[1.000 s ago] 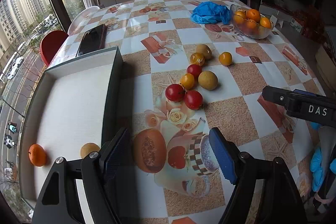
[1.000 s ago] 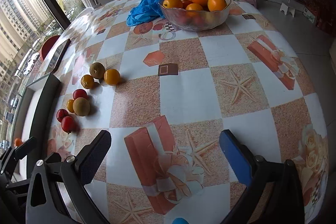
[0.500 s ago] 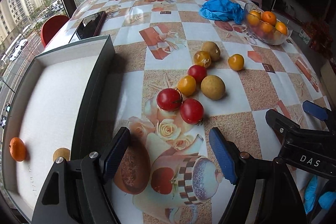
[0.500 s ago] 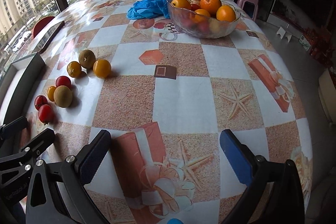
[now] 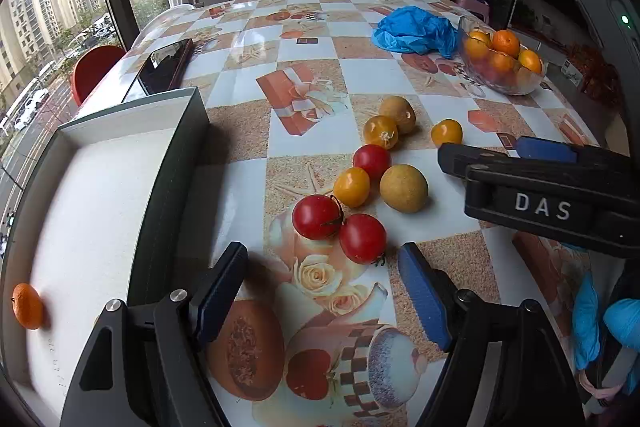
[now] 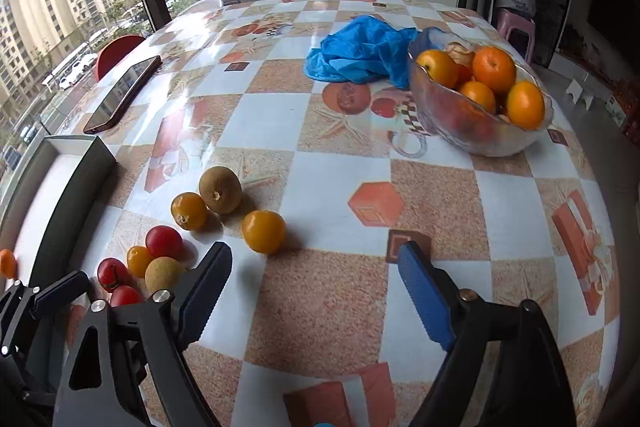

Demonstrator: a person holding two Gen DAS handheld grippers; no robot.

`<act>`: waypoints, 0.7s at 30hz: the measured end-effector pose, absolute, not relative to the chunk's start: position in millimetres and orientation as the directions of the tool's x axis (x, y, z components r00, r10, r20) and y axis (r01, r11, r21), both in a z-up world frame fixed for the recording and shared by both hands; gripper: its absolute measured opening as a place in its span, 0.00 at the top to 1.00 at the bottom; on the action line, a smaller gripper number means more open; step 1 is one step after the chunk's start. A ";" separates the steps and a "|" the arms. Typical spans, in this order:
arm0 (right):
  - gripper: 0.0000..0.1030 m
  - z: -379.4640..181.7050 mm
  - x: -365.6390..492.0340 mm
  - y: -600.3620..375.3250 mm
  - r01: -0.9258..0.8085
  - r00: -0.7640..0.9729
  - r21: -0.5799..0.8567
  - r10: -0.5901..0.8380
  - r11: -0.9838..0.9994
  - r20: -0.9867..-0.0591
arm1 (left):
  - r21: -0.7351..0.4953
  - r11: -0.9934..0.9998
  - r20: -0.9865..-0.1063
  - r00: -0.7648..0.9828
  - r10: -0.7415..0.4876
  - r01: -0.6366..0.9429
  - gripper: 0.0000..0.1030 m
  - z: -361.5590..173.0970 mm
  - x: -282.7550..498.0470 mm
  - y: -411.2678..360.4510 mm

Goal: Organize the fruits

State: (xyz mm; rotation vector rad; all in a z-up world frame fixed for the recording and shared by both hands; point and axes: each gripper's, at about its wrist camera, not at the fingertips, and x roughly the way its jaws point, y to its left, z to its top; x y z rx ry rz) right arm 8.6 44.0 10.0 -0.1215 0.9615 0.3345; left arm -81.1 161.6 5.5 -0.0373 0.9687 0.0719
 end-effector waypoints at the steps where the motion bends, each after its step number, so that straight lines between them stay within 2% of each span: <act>1: 0.33 10.3 9.9 48.3 -0.343 0.527 0.042 0.230 0.938 -0.818 | -0.004 0.997 -0.825 0.564 0.039 -0.076 0.24 5.5 -81.0 162.2; 2: 0.38 10.5 10.4 51.8 -0.352 0.530 0.040 0.235 0.935 -0.815 | -0.008 0.997 -0.826 0.563 0.036 -0.075 0.24 5.5 -80.7 163.0; 3: 0.50 10.6 11.0 54.4 -0.358 0.534 0.036 0.237 0.933 -0.812 | -0.009 0.997 -0.826 0.562 0.034 -0.074 0.24 5.4 -80.5 163.5; 4: 0.66 11.1 10.7 55.2 -0.364 0.536 0.040 0.244 0.930 -0.808 | -0.010 0.997 -0.827 0.562 0.033 -0.074 0.24 5.3 -80.3 163.5; 5: 0.74 11.8 10.4 53.8 -0.368 0.531 0.057 0.260 0.928 -0.807 | -0.011 0.997 -0.827 0.561 0.033 -0.074 0.24 5.3 -80.2 163.5; 16: 0.76 18.4 -17.2 -6.9 -0.292 0.531 0.175 0.311 0.940 -0.788 | -0.038 0.989 -0.831 0.555 0.046 -0.140 0.26 7.8 -81.4 161.4; 17: 0.76 20.0 -20.2 -10.5 -0.289 0.534 0.179 0.313 0.941 -0.786 | -0.045 0.988 -0.831 0.555 0.044 -0.147 0.36 8.0 -80.9 160.8; 21: 0.76 24.9 -33.3 -18.5 -0.292 0.545 0.179 0.317 0.940 -0.776 | -0.045 0.985 -0.830 0.556 0.058 -0.169 0.56 9.4 -79.7 157.2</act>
